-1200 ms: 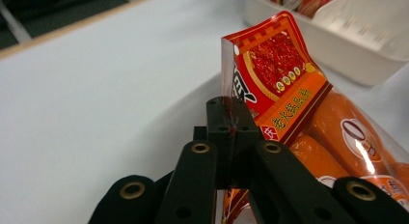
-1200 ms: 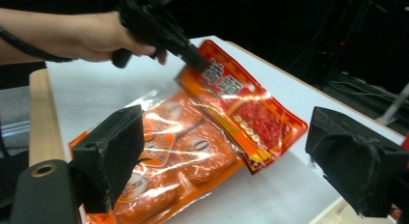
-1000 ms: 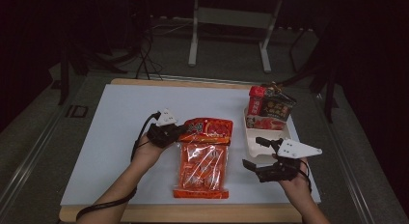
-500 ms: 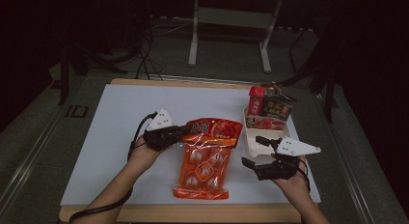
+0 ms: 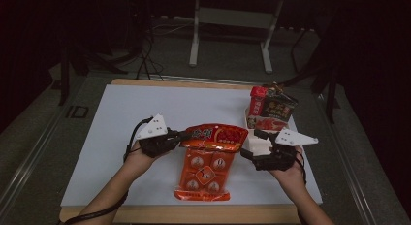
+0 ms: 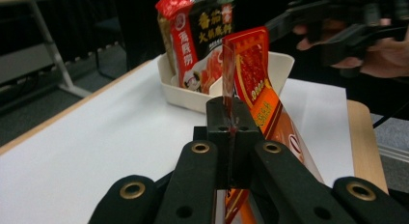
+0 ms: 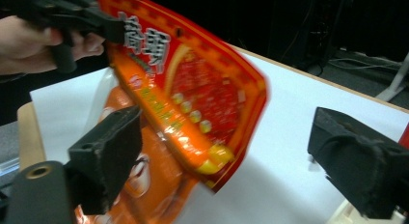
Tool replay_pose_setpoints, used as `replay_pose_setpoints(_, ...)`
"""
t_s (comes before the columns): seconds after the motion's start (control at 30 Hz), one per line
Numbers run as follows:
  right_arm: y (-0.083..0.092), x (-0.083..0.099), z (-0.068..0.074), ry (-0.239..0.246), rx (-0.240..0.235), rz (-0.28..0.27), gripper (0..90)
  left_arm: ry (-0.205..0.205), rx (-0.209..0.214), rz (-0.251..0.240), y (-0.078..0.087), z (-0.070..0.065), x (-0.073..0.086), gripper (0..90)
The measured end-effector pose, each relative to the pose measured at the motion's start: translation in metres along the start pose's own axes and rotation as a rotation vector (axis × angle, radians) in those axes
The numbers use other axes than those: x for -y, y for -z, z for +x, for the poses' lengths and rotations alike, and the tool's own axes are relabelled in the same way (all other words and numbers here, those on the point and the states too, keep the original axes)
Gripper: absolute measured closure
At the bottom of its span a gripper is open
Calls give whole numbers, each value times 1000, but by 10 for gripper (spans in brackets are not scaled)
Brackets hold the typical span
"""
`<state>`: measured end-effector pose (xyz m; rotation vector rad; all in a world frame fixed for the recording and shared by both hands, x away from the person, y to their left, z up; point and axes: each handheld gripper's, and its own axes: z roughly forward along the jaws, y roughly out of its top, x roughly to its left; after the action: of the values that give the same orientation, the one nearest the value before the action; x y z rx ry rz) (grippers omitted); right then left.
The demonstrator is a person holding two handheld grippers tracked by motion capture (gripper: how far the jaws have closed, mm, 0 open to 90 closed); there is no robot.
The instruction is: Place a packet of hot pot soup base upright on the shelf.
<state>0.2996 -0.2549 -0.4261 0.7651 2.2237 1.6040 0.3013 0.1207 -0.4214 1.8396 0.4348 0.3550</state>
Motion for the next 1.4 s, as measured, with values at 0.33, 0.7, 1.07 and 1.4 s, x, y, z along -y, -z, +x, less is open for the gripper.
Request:
replay_pose_setpoints(0.33,-23,-4,1,-23,-116,40,374,-38,38,-25,5,-9,-6,900)
replay_pose_setpoints(0.7,-34,0,11,32,-202,100,821,-22,51,-32,10,-14,-5,900)
replay_pose_setpoints(1.07,-14,-21,27,45,-304,102,900,-32,26,-52,22,-17,-17,900)
replay_pose_setpoints(1.4,-3,-49,35,97,-303,68,900,-42,6,-104,29,-16,-32,875)
